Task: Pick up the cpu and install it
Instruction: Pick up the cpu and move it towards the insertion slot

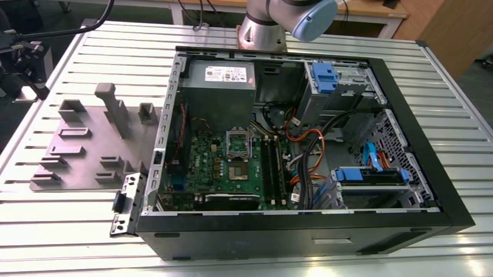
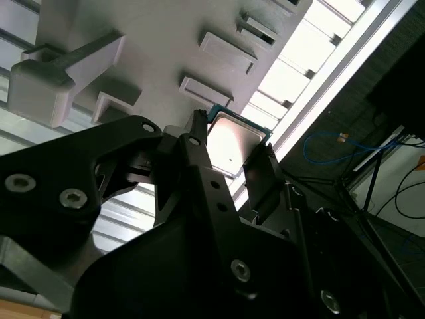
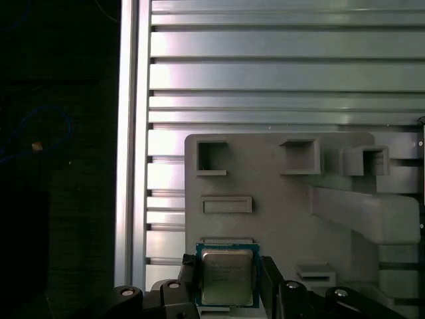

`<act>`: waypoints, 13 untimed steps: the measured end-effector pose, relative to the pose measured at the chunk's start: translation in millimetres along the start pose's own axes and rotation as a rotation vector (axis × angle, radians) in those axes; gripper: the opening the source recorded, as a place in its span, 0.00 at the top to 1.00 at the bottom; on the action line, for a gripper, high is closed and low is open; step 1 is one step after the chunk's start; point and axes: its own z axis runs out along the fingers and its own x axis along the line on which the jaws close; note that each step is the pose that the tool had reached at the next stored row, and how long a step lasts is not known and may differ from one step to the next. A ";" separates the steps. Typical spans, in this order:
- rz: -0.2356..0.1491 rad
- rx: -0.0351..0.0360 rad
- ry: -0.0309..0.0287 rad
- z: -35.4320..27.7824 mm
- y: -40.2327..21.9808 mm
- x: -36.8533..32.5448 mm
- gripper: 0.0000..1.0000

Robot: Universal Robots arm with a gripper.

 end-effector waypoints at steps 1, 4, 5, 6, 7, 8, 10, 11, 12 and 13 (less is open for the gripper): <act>0.000 -0.0001 -0.0001 -0.5 0.0 0.0 0.53; 0.000 0.0000 -0.0001 -2.0 0.1 0.1 0.53; 0.000 -0.0001 -0.0001 -2.6 0.1 0.1 0.53; 0.000 -0.0001 -0.0001 -3.0 0.1 0.1 0.53; 0.000 -0.0001 -0.0002 -3.4 0.2 0.1 0.53; 0.000 -0.0001 -0.0001 -3.7 0.2 0.1 0.53; 0.000 -0.0001 -0.0002 -4.3 0.2 0.1 0.53; 0.000 -0.0001 -0.0002 -4.6 0.2 0.1 0.53; 0.000 -0.0001 -0.0001 -4.9 0.2 0.1 0.53; 0.000 -0.0001 -0.0001 -5.2 0.2 0.2 0.53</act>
